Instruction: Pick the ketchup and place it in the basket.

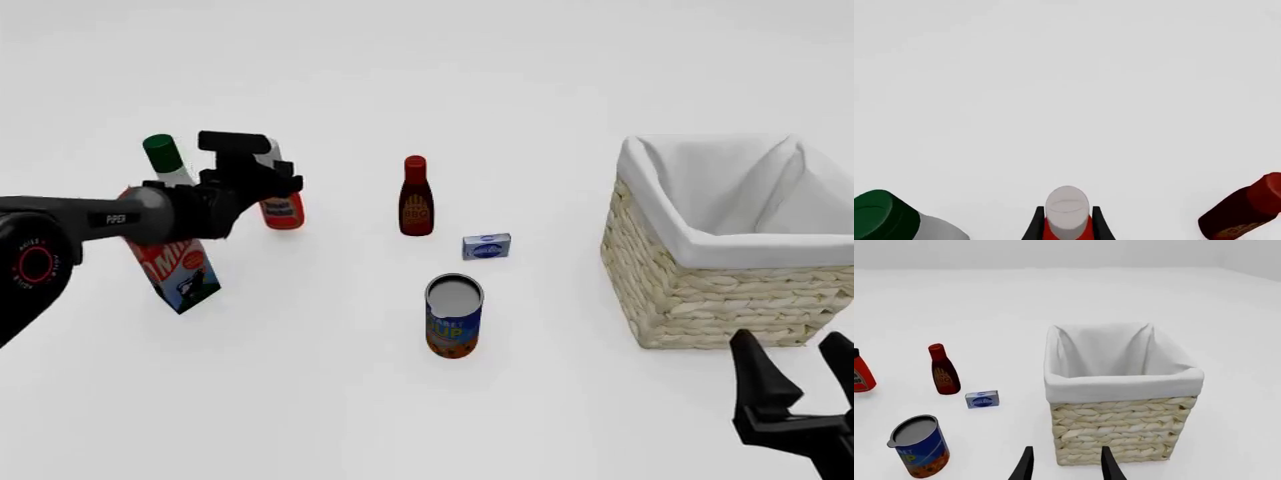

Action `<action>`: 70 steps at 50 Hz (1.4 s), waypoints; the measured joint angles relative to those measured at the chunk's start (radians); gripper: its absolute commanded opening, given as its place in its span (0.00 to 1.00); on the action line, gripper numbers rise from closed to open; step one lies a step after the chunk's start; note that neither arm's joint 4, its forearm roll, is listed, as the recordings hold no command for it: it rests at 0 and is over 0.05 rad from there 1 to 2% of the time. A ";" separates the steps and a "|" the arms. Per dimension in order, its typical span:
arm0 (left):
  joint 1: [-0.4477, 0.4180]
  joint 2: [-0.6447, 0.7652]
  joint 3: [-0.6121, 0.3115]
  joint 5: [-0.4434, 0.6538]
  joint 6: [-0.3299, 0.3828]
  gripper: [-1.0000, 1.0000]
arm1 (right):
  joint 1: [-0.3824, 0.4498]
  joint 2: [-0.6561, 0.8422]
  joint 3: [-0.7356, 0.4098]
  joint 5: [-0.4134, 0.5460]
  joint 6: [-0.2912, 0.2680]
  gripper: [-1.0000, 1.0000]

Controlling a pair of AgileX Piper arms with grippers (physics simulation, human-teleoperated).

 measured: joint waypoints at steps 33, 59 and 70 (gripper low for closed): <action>-0.038 -0.249 0.118 0.067 0.000 0.00 | -0.001 -0.099 0.000 0.073 0.006 1.00; -0.057 -0.540 0.295 0.166 -0.019 0.00 | 0.005 -0.224 -0.042 0.197 0.013 1.00; -0.058 -0.675 0.359 0.229 -0.013 0.00 | 0.049 -0.199 -0.130 0.238 -0.005 1.00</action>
